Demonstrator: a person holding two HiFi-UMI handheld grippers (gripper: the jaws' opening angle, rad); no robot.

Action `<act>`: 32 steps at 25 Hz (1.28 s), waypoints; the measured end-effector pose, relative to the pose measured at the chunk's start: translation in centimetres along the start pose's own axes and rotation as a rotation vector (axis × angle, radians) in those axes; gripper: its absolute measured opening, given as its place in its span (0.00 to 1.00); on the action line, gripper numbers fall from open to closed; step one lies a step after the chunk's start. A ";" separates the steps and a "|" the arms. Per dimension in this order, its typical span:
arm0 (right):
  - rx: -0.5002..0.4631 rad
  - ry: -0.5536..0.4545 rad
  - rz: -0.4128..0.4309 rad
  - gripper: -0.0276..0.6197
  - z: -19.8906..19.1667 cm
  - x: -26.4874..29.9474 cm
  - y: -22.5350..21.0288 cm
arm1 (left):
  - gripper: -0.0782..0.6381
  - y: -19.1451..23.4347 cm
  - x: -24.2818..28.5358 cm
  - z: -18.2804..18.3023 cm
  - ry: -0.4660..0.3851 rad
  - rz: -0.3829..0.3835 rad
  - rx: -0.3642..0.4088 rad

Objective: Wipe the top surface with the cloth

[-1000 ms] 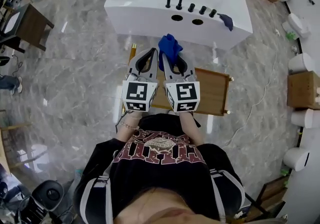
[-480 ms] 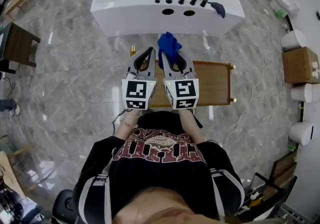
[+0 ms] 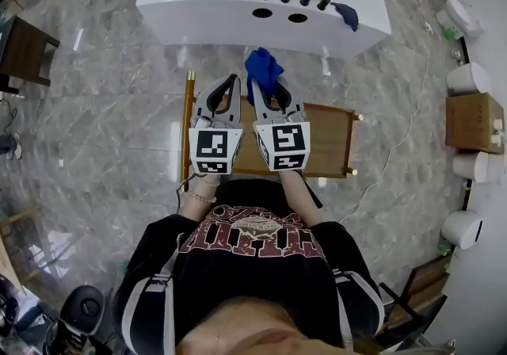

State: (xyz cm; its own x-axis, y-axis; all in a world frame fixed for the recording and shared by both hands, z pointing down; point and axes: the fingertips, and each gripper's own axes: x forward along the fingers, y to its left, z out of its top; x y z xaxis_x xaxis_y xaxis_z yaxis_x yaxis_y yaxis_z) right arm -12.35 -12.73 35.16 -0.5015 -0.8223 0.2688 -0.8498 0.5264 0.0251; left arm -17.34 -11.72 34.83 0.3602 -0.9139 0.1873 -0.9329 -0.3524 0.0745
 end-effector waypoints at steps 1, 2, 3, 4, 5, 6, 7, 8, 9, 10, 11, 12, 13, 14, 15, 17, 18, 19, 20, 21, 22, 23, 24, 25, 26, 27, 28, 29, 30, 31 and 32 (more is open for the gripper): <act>0.000 0.005 0.013 0.18 -0.4 0.1 -0.5 | 0.18 -0.4 0.4 -0.3 0.004 0.014 -0.003; 0.000 0.010 0.024 0.18 -0.7 0.2 -0.9 | 0.18 -0.8 0.8 -0.5 0.008 0.022 -0.006; 0.002 0.015 0.033 0.18 -1.1 0.3 -1.3 | 0.18 -1.2 1.1 -0.8 0.013 0.026 -0.006; 0.004 0.022 0.042 0.18 -1.5 0.5 -1.5 | 0.18 -1.5 1.3 -1.1 0.018 0.029 -0.004; 0.007 0.031 0.052 0.18 -2.0 0.7 -1.5 | 0.18 -1.6 1.4 -1.5 0.026 0.034 -0.003; 0.013 0.042 0.063 0.18 -2.5 1.0 -1.4 | 0.18 -1.6 1.5 -1.9 0.034 0.042 -0.004; 0.020 0.051 0.077 0.18 -3.1 1.3 -1.2 | 0.18 -1.4 1.5 -2.5 0.045 0.052 -0.006; 0.029 0.059 0.091 0.18 -3.7 1.6 -0.9 | 0.18 -1.3 1.4 -3.1 0.056 0.062 -0.009; 0.036 0.069 0.106 0.18 -4.4 1.8 -0.6 | 0.18 -1.1 1.4 -3.7 0.067 0.071 -0.015; 0.039 0.083 0.119 0.18 -5.3 2.0 -0.2 | 0.18 -0.8 1.2 -4.4 0.078 0.082 -0.021; 0.039 0.097 0.132 0.18 -6.1 2.2 0.2 | 0.18 -0.4 1.0 -5.1 0.089 0.094 -0.026; 0.038 0.110 0.144 0.18 -6.8 2.5 0.7 | 0.18 0.1 0.8 -5.7 0.098 0.108 -0.027; 0.037 0.120 0.155 0.18 -7.4 2.9 1.2 | 0.18 0.6 0.5 -6.2 0.106 0.124 -0.024; 0.038 0.125 0.166 0.18 -7.8 3.3 1.8 | 0.18 1.2 0.2 -6.7 0.114 0.140 -0.016; 0.038 0.130 0.177 0.18 -8.1 3.6 2.4 | 0.18 1.8 -0.1 -7.1 0.121 0.154 -0.009; 0.035 0.144 0.198 0.18 -8.8 4.2 3.4 | 0.18 2.5 -0.7 -7.9 0.132 0.175 -0.007; 0.031 0.150 0.209 0.18 -9.1 4.4 3.9 | 0.18 2.8 -0.9 -8.3 0.137 0.184 -0.014; 0.028 0.153 0.220 0.18 -9.3 4.7 4.3 | 0.18 3.2 -1.1 -8.8 0.144 0.193 -0.020; 0.027 0.152 0.231 0.18 -9.4 5.0 4.8 | 0.18 3.5 -1.2 -9.2 0.153 0.202 -0.024; 0.029 0.153 0.242 0.18 -9.6 5.3 5.4 | 0.18 4.0 -1.4 -9.7 0.163 0.210 -0.026; 0.035 0.162 0.252 0.18 -9.9 5.6 5.9 | 0.18 4.5 -1.6 -10.2 0.173 0.219 -0.028; 0.042 0.177 0.259 0.18 -10.5 6.0 6.3 | 0.18 5.0 -1.7 -10.6 0.182 0.227 -0.034; 0.047 0.193 0.265 0.18 -11.1 6.3 6.7 | 0.18 5.4 -1.8 -11.1 0.189 0.234 -0.043; 0.051 0.207 0.268 0.18 -11.9 6.6 6.9 | 0.18 5.8 -1.9 -11.7 0.196 0.239 -0.053; 0.054 0.222 0.270 0.18 -12.6 6.9 7.0 | 0.18 6.0 -1.9 -12.3 0.204 0.243 -0.063; 0.055 0.237 0.272 0.18 -13.3 7.2 7.0 | 0.18 6.1 -2.0 -13.0 0.214 0.247 -0.069; 0.055 0.253 0.273 0.18 -14.0 7.5 7.1 | 0.18 6.3 -2.0 -13.7 0.227 0.251 -0.071; 0.051 0.266 0.274 0.18 -14.6 7.9 7.2 | 0.18 6.4 -2.1 -14.4 0.243 0.255 -0.070; 0.045 0.280 0.277 0.18 -15.3 8.3 7.4 | 0.18 6.5 -2.1 -15.2 0.259 0.259 -0.071; 0.039 0.295 0.283 0.18 -16.1 8.6 7.7 | 0.18 6.6 -2.3 -15.9 0.274 0.260 -0.075; 0.036 0.311 0.289 0.18 -16.9 9.0 8.0 | 0.18 6.6 -2.4 -16.6 0.287 0.261 -0.081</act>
State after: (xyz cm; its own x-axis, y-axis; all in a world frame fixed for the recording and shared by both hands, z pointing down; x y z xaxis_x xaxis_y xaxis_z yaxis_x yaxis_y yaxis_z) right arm -20.92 -12.23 54.02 -0.6521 -0.5346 0.5376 -0.6890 0.7138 -0.1259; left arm -24.35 -8.46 51.14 0.1077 -0.8731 0.4756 -0.9941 -0.0883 0.0631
